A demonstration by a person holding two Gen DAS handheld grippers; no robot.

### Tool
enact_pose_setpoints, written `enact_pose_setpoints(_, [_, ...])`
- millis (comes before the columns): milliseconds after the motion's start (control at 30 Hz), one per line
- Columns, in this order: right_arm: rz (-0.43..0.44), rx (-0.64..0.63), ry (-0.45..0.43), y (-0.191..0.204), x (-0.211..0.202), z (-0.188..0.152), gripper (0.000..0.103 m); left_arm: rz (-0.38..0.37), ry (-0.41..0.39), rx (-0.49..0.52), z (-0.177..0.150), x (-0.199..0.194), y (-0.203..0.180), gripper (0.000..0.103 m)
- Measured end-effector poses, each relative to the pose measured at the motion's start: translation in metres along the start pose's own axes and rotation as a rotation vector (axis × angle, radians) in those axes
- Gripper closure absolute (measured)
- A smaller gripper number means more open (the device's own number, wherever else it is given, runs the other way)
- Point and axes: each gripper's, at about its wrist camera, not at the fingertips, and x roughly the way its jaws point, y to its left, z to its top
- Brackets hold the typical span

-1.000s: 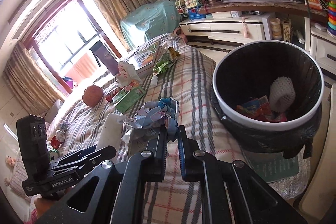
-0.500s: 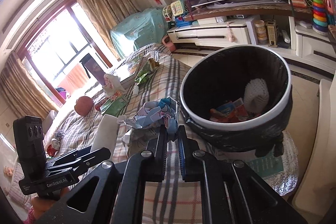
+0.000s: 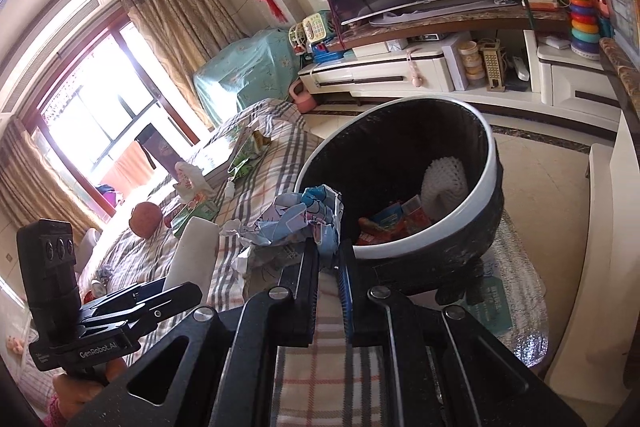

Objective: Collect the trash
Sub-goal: 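Carry the sponge and foil wrapper over the bin and open both tools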

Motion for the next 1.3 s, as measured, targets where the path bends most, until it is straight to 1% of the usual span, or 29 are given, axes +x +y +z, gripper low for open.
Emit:
enact_pose_setpoints(267, [-0.012,0.001,-0.01,-0.01,-0.001,0.01,0.093,-0.013,0.002,0.033,0.015,0.011,-0.016,0.052])
enact_pose_setpoints(667, [-0.058,-0.022,-0.012,-0.025,0.002,0.03,0.093,-0.028,0.018,0.086,0.04,0.034,-0.04,0.052])
enact_pose_setpoints(900, [-0.084,-0.039,-0.016,-0.032,0.008,0.047,0.093,-0.031,0.034,0.097,0.052,0.047,-0.046,0.052])
enact_pose_setpoints(1300, [-0.129,-0.06,0.0,-0.043,0.02,0.062,0.093,-0.029,0.048,0.126,0.071,0.066,-0.054,0.052])
